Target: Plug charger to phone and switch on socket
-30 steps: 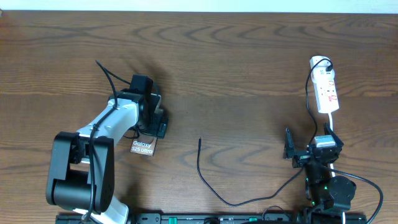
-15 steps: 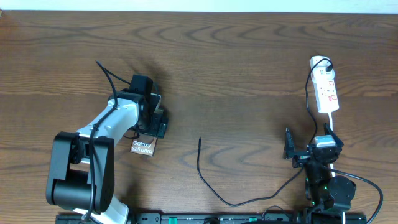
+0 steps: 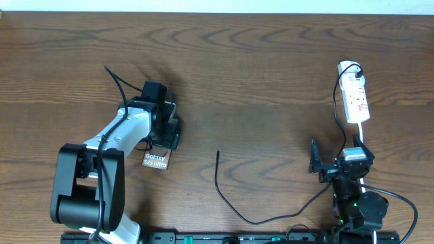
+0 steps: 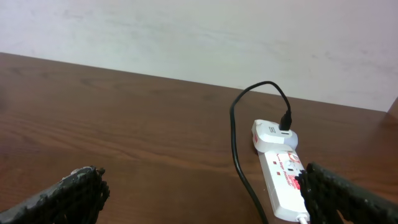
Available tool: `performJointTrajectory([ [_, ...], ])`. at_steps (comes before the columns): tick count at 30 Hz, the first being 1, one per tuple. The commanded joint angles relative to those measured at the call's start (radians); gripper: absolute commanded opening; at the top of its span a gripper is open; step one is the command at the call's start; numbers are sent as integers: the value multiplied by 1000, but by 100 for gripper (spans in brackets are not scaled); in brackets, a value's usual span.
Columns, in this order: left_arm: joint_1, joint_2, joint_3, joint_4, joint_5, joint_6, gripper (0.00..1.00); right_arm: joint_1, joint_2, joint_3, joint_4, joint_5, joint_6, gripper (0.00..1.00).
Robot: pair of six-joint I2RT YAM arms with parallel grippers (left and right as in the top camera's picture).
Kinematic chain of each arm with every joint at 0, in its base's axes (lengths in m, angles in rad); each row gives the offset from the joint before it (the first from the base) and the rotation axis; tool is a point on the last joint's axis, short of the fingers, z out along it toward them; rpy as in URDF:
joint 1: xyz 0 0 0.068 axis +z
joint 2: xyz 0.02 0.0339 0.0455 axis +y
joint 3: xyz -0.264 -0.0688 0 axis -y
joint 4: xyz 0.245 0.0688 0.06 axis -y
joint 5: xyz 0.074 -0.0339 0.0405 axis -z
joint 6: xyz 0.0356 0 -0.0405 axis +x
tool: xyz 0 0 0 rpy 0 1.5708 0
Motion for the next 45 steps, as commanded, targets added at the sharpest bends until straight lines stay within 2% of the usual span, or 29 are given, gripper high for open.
performJointTrajectory([
  [1, -2, 37, -42, -6, -12, 5, 82, 4, -4, -1, -5, 3, -11, 99],
  [8, -2, 37, -42, -5, -12, 6, 80, 4, -4, -1, -5, 3, -11, 99],
  [10, -2, 37, -42, -6, -12, 6, 90, 4, -4, -1, -5, 2, -11, 99],
  [12, -2, 37, -42, -6, -13, 6, 94, 4, -4, -1, -5, 2, -11, 99],
  [25, -2, 37, -42, -14, -12, 5, 95, 4, -4, -1, -5, 3, -11, 99],
  [29, -2, 37, -42, -17, -12, 6, 85, 4, -4, -1, -5, 3, -11, 99],
  [31, -2, 37, -42, -19, -12, 5, 73, 4, -4, -1, -5, 3, -11, 99],
  [32, -2, 37, -42, -20, -12, 5, 70, 4, -4, -1, -5, 3, -11, 99],
  [42, -2, 37, -42, -21, -12, 5, 69, 4, -4, -1, -5, 3, -11, 99],
  [45, -2, 37, -42, -21, -12, 5, 64, 4, -4, -1, -5, 3, -11, 99],
])
